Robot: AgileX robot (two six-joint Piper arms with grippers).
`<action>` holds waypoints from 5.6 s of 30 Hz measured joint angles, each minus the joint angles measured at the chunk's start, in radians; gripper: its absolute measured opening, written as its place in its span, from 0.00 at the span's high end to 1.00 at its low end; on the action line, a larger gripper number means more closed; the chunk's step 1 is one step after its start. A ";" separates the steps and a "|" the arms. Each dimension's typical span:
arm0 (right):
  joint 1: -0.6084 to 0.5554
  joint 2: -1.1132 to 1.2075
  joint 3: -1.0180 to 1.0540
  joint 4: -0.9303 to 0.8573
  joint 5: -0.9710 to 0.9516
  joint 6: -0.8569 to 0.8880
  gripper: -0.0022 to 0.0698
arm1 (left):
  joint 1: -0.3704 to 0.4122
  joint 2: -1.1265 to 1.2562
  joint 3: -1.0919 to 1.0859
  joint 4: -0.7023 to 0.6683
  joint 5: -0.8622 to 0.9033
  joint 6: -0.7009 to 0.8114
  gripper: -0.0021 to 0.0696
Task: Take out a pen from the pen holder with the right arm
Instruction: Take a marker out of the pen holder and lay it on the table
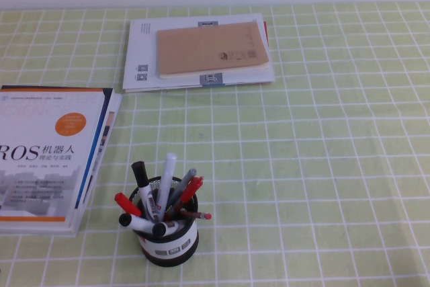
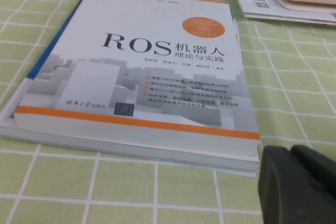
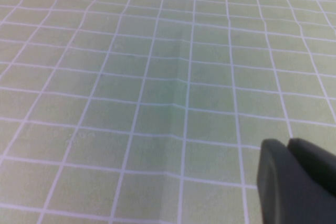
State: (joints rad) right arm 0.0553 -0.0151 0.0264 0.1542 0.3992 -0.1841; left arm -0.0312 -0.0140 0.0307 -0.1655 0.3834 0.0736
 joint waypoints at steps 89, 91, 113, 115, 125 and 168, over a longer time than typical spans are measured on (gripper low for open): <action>0.566 1.146 -0.715 0.639 -0.087 -0.313 0.99 | 0.000 0.000 0.000 0.000 0.000 0.000 0.98; 0.586 1.146 -0.715 0.641 -0.106 -0.315 0.99 | 0.000 0.000 0.000 0.000 0.000 0.000 0.98; 0.892 1.124 -0.447 0.552 -0.752 -0.236 0.93 | 0.000 0.000 0.000 0.000 0.000 0.000 0.98; 0.928 1.124 -0.408 0.468 -0.850 -0.161 0.86 | 0.000 0.000 0.000 0.000 0.000 0.000 0.98; 0.964 1.118 -0.245 0.098 -1.151 0.131 0.44 | 0.000 0.000 0.000 0.000 0.000 0.000 0.98; 0.965 1.672 -0.455 -0.161 -1.532 0.322 0.39 | 0.000 0.000 0.000 0.000 0.000 0.000 0.98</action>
State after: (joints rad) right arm 1.0205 1.6564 -0.4285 -0.0065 -1.1324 0.1375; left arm -0.0312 -0.0140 0.0307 -0.1655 0.3834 0.0736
